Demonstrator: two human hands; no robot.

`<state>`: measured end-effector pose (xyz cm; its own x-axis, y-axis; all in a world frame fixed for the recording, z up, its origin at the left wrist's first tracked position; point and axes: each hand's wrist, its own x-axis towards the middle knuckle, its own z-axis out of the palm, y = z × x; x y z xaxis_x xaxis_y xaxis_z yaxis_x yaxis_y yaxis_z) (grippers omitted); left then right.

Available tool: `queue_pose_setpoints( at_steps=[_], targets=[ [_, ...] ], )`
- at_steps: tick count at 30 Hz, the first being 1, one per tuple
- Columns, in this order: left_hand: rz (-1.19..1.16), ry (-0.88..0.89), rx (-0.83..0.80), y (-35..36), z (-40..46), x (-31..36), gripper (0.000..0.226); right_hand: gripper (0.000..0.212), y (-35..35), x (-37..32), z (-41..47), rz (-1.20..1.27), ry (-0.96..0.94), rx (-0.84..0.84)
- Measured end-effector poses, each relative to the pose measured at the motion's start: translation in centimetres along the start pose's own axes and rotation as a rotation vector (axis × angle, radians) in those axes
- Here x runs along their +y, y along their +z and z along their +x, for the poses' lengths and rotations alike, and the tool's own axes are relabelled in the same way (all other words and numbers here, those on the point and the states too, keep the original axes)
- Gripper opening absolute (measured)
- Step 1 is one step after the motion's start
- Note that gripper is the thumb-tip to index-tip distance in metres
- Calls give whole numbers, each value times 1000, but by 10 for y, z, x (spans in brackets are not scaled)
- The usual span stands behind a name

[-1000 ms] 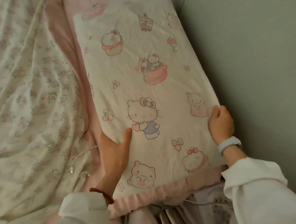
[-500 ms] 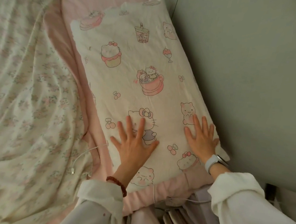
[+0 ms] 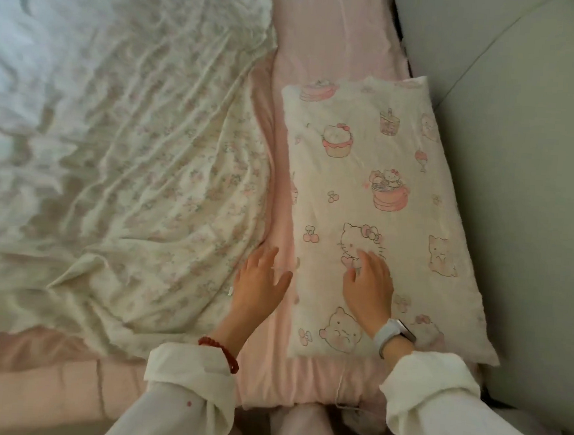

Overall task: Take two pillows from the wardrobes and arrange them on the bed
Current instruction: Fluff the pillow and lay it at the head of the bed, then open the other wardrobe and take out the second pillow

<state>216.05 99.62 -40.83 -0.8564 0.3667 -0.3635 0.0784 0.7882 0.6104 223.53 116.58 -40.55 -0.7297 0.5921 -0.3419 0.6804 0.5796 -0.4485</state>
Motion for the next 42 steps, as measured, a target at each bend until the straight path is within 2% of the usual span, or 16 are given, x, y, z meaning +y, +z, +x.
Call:
queue_pose_setpoints(
  at_steps=[6, 12, 17, 21, 25, 30, 37, 42],
  targets=[
    [-82, -242, 304, -132, -104, -146, 44, 32, 85, -169, -91, 94, -339, -369],
    [-172, -494, 511, -241, -241, -309, 33, 30, 191, -322, -225, -14, -568, -671],
    [-205, -699, 659, -313, -326, -405, 34, 31, 260, -431, -316, -186, -855, -788],
    [-185, -766, 771, -365, -368, -452, 32, 34, 299, -507, -375, -199, -956, -940],
    [-220, -828, 861, -411, -393, -494, 36, 34, 341, -573, -422, -209, -1097, -975],
    [-280, -858, 946, -470, -405, -570, 36, 32, 405, -655, -465, -216, -1164, -1035],
    [-355, -923, 894, -585, -391, -691, 32, 33, 499, -798, -490, -265, -1135, -998],
    [-397, -944, 921, -656, -390, -763, 29, 33, 554, -889, -521, -288, -1155, -1002]
  ],
)
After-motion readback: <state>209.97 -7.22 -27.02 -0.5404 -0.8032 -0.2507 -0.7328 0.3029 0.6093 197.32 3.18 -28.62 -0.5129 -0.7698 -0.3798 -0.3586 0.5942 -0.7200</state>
